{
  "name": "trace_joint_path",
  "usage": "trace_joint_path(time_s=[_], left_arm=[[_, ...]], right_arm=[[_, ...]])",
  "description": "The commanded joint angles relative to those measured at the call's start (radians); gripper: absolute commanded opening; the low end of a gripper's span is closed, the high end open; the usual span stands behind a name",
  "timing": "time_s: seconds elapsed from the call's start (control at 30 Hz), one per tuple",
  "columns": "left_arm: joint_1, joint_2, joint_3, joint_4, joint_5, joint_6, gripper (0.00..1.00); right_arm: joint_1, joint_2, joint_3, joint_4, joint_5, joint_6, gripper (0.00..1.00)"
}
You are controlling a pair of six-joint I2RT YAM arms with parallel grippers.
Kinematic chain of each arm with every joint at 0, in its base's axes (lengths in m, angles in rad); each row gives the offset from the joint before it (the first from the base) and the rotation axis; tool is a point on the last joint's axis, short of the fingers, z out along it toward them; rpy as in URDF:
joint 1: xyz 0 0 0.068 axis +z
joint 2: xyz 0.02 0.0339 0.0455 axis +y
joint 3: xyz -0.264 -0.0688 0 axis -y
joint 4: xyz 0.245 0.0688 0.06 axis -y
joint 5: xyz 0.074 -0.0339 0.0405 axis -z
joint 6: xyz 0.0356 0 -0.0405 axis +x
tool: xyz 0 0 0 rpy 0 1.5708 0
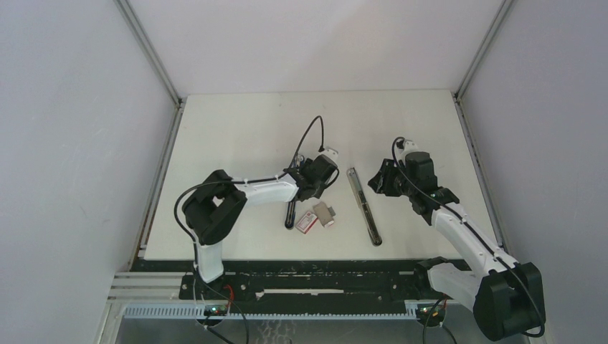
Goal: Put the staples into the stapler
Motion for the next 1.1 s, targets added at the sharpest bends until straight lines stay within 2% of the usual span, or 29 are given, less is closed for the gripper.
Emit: trace_joint_path(time_s=[0.0, 0.33, 0.7, 1.07], left_arm=[[0.020, -0.024, -0.035, 0.055, 0.057, -0.060, 0.49], [0.050, -0.021, -0.062, 0.072, 0.067, -0.099, 0.46], [0.061, -0.022, -0.099, 0.078, 0.108, -0.137, 0.34], [0.063, -0.050, -0.148, 0.078, 0.080, -0.179, 0.34]], right_arm=[[-0.007, -0.024, 0.010, 0.007, 0.010, -0.016, 0.39], [-0.007, -0.022, 0.010, 0.001, 0.012, -0.020, 0.39], [-0.007, -0.019, 0.011, 0.002, 0.016, -0.020, 0.39], [-0.007, -0.027, 0.010, -0.003, 0.017, -0.017, 0.39]])
